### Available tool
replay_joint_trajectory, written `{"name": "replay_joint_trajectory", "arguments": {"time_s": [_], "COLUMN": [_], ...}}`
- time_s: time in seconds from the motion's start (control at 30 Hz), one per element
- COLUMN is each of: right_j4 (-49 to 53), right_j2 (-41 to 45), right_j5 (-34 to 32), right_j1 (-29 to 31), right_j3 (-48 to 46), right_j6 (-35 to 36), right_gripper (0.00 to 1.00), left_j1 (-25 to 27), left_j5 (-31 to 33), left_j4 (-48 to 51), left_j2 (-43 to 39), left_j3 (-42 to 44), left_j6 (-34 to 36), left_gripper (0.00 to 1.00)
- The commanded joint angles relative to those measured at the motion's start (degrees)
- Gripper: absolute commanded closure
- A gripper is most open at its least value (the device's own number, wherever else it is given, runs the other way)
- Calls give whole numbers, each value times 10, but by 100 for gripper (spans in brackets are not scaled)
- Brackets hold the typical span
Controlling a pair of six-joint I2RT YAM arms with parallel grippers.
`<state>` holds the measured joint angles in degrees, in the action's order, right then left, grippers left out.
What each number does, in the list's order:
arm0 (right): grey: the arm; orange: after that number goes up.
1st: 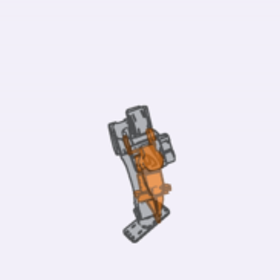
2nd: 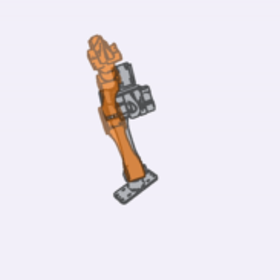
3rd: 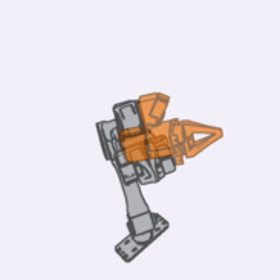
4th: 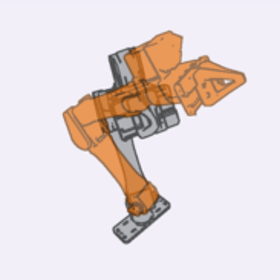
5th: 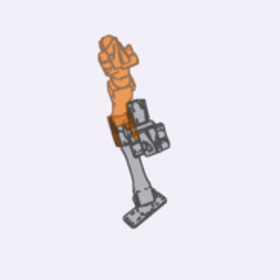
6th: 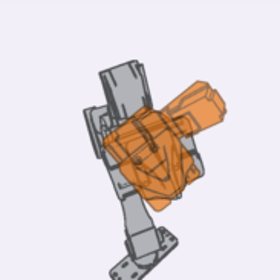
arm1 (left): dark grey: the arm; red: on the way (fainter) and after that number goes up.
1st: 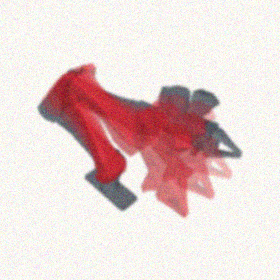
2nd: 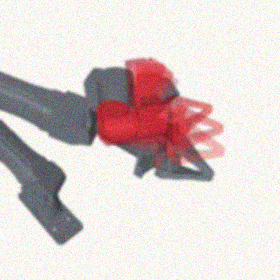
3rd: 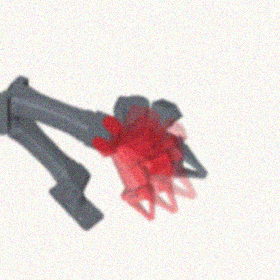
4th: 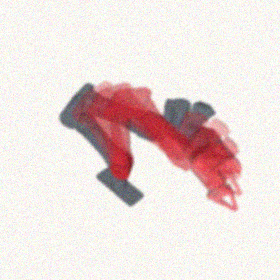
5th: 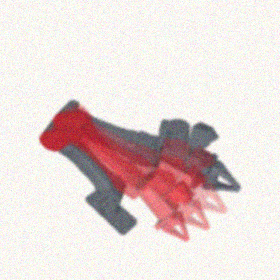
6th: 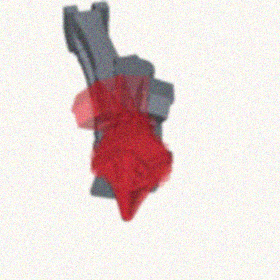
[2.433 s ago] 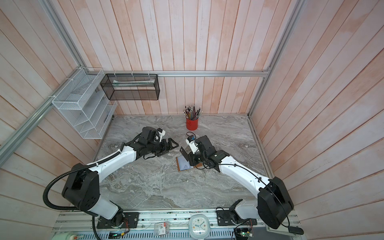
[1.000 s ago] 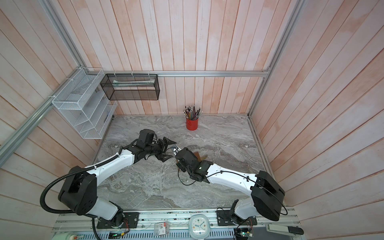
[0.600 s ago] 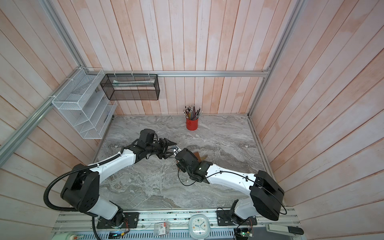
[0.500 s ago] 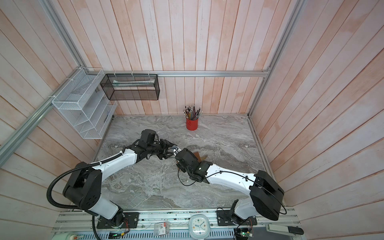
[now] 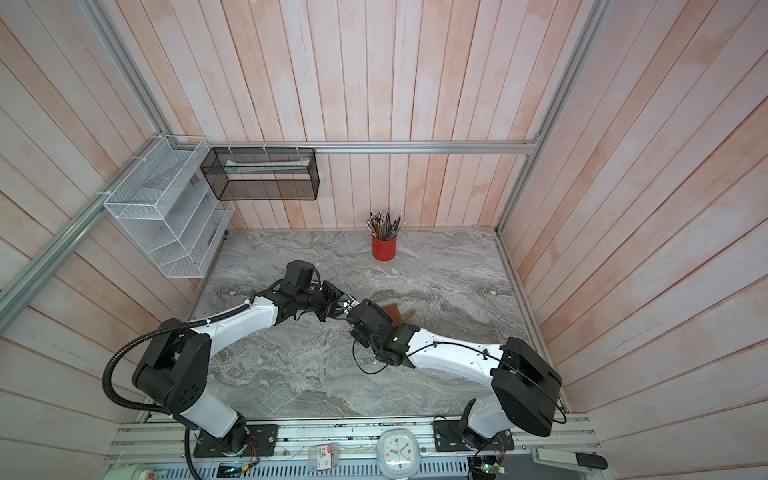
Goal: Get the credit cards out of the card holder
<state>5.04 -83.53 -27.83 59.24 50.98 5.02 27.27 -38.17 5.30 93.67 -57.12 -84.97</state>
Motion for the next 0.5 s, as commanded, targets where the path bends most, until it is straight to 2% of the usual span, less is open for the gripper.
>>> {"name": "replay_joint_trajectory", "arguments": {"time_s": [0.0, 0.47], "right_j4": [-10, -19], "right_j2": [1, -3], "right_j5": [-15, -33], "right_j1": [4, 15], "right_j3": [-8, -14], "right_j6": [9, 19], "right_gripper": [100, 100], "left_j1": [-4, -9], "left_j5": [-15, -25], "left_j4": [14, 18], "left_j2": [9, 9], "left_j3": [-15, -15], "left_j6": [23, 49], "left_gripper": [73, 86]}}
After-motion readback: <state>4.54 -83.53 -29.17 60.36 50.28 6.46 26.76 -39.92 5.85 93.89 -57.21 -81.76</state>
